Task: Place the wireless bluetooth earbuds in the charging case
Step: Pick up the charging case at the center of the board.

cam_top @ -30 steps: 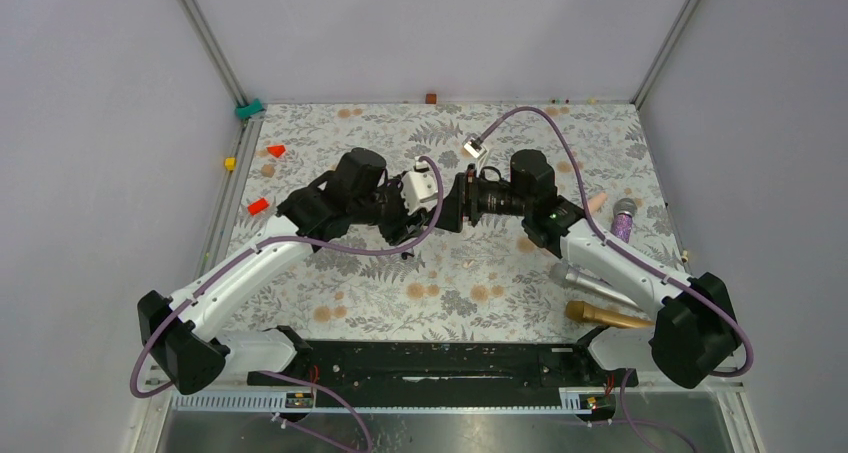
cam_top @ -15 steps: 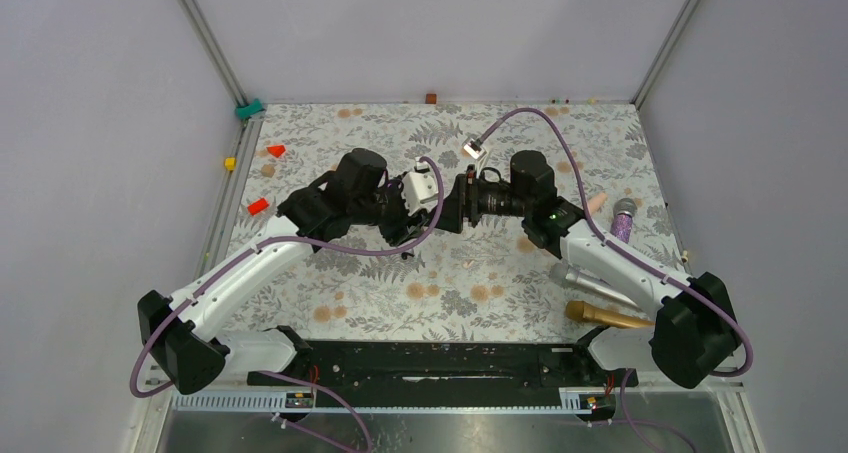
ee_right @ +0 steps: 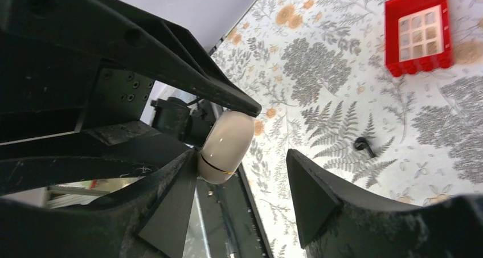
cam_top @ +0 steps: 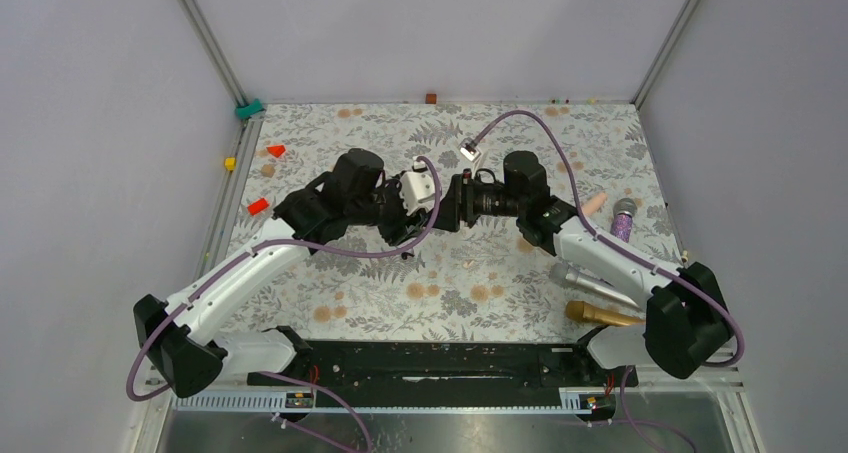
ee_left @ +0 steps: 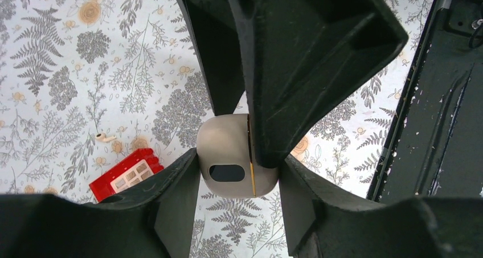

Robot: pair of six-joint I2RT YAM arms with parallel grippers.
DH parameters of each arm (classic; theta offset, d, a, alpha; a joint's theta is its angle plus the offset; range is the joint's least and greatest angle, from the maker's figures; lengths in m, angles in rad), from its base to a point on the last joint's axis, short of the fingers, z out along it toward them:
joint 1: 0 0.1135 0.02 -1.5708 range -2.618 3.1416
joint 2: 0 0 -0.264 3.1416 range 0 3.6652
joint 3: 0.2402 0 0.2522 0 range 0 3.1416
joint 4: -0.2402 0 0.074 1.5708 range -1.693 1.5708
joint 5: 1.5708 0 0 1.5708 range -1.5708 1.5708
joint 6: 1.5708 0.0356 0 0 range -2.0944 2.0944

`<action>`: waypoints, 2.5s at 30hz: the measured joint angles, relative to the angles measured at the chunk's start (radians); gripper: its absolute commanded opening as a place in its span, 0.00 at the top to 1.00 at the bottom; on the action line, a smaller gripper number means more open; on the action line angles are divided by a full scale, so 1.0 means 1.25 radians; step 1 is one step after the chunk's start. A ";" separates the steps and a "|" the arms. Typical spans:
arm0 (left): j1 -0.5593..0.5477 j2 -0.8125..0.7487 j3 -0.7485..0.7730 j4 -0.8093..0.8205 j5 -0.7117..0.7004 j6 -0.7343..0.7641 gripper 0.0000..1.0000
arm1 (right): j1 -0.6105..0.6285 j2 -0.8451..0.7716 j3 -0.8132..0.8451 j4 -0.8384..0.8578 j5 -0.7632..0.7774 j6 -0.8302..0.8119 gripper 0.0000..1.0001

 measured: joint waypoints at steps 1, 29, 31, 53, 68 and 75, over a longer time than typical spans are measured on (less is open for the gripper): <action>-0.001 -0.002 0.000 0.001 0.000 -0.001 1.00 | 0.000 0.006 0.000 0.000 0.003 0.004 0.36; -0.034 0.001 -0.001 0.016 -0.071 0.007 0.01 | 0.005 0.015 0.001 0.006 -0.008 0.021 0.89; -0.033 -0.008 -0.004 0.022 -0.071 0.009 0.01 | 0.005 0.009 0.001 -0.011 -0.008 -0.009 0.94; 0.113 0.108 0.177 -0.266 0.367 0.132 0.13 | -0.012 -0.145 0.003 -0.198 -0.128 -0.360 0.95; 0.081 0.203 0.227 -0.366 0.456 0.168 0.45 | -0.013 -0.144 0.003 -0.227 -0.142 -0.414 0.95; 0.076 0.215 0.227 -0.374 0.456 0.170 0.52 | -0.013 -0.131 0.008 -0.251 -0.170 -0.427 0.95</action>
